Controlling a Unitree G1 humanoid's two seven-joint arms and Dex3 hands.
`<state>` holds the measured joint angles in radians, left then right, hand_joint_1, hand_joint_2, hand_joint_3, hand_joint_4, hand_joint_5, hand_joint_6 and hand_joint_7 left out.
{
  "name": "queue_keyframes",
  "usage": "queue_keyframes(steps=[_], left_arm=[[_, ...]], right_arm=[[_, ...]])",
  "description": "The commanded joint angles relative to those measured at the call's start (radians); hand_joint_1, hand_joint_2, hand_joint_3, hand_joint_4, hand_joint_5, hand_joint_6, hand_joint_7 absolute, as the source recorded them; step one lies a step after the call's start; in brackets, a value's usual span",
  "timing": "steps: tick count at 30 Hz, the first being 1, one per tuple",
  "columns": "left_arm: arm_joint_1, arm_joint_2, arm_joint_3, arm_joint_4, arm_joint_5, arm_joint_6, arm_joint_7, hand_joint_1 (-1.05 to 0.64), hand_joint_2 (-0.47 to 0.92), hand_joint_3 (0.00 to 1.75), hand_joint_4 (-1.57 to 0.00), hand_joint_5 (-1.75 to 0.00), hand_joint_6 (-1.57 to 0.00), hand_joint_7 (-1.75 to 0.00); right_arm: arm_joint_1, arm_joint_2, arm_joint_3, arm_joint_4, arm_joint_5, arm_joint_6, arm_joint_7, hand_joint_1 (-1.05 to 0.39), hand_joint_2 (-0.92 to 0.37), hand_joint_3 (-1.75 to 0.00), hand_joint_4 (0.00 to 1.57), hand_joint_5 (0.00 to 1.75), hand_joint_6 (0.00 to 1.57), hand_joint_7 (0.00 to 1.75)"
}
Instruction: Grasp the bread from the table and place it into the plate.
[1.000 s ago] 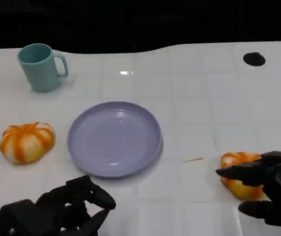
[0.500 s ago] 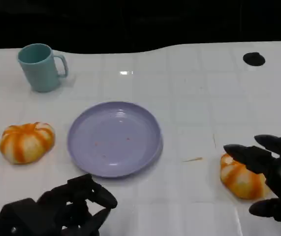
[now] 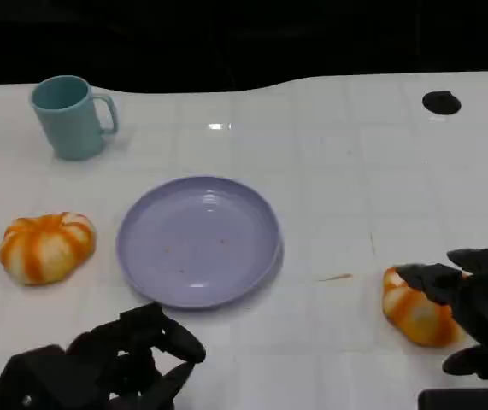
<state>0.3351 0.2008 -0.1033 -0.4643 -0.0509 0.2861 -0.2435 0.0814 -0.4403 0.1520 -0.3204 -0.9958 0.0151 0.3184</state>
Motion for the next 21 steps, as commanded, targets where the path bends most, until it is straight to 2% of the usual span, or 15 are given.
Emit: queue_keyframes(steps=[1, 10, 21], left_arm=[[0.008, 0.004, 0.005, -0.01, -0.003, 0.0, 0.001, -0.29, 0.87, 0.53, -0.65, -1.75, -0.62, -1.27], [0.008, 0.005, 0.004, -0.01, -0.001, 0.002, 0.002, -0.3, 0.87, 0.53, -0.66, -1.75, -0.63, -1.27], [0.015, -0.002, 0.008, -0.021, -0.018, 0.01, 0.0, -0.3, 0.86, 0.53, -0.66, -1.75, -0.63, -1.26]], right_arm=[[-0.046, -0.011, 0.025, 0.079, -0.003, 0.013, -0.023, -0.49, -0.79, -0.01, 0.29, 0.11, 0.36, 0.01], [-0.128, 0.007, 0.082, 0.229, 0.018, 0.029, -0.066, -0.48, -0.81, -0.01, 0.28, 0.1, 0.37, 0.0], [-0.243, 0.056, 0.136, 0.439, 0.091, 0.076, -0.107, -0.46, -0.86, -0.02, 0.29, 0.09, 0.39, 0.01]])
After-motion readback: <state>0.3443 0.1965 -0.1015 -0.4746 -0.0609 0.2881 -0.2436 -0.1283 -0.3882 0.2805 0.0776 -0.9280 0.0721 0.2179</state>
